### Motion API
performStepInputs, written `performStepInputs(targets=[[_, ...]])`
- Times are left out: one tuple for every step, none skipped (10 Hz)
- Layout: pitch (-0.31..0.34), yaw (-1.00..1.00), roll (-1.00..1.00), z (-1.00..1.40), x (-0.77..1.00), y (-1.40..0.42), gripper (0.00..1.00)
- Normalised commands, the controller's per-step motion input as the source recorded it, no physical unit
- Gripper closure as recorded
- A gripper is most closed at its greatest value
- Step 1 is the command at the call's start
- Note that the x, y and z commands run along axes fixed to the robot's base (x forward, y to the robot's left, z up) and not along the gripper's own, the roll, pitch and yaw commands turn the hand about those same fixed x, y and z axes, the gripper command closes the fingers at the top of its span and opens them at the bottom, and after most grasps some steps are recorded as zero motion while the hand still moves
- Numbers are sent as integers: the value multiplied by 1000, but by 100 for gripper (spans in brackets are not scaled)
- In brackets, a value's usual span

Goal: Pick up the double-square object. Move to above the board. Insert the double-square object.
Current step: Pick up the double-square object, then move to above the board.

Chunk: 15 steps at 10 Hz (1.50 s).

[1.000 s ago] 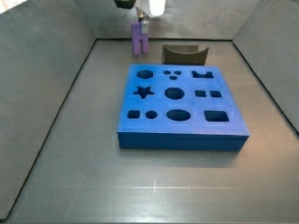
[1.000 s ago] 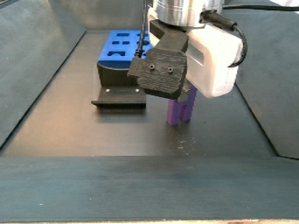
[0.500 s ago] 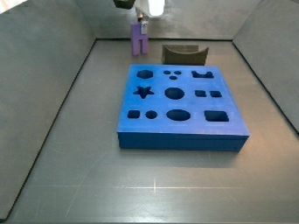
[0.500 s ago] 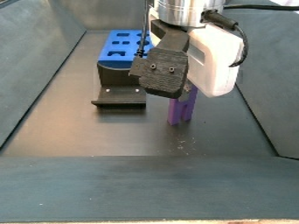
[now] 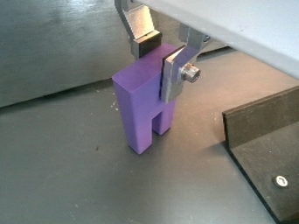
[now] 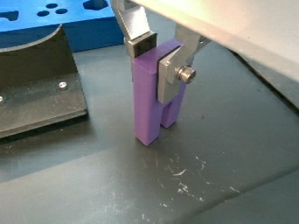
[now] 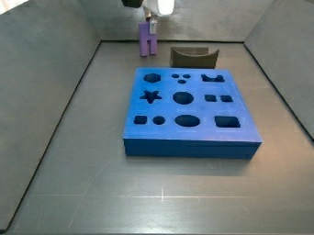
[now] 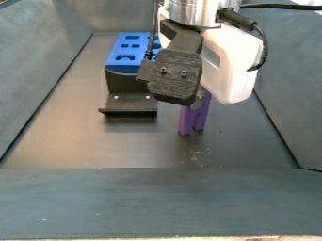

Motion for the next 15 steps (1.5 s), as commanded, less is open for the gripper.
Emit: performStepInputs(targets=[[0,0,0,0,0,0,100],[0,0,0,0,0,0,100],[176,67,273,1000,289,-476,100],[139,192,274,1000,300,-469,100],[153,197,284,1000,270,-422,100],[139,151,239,1000,254,-393,100],[114,94,162,1000,238,-363,100],[104,67,126,1000,225,-338,100],[100,45,110,1000,208,-306,100],[103,40,109,1000,200,-293,100],[106,31,106,1000,182,-257,100],[104,30,100,1000,170,-234,100],[104,28,97,1000,155,-206,100],[105,27,93,903,125,-159,100],[104,27,86,671,75,-84,100]])
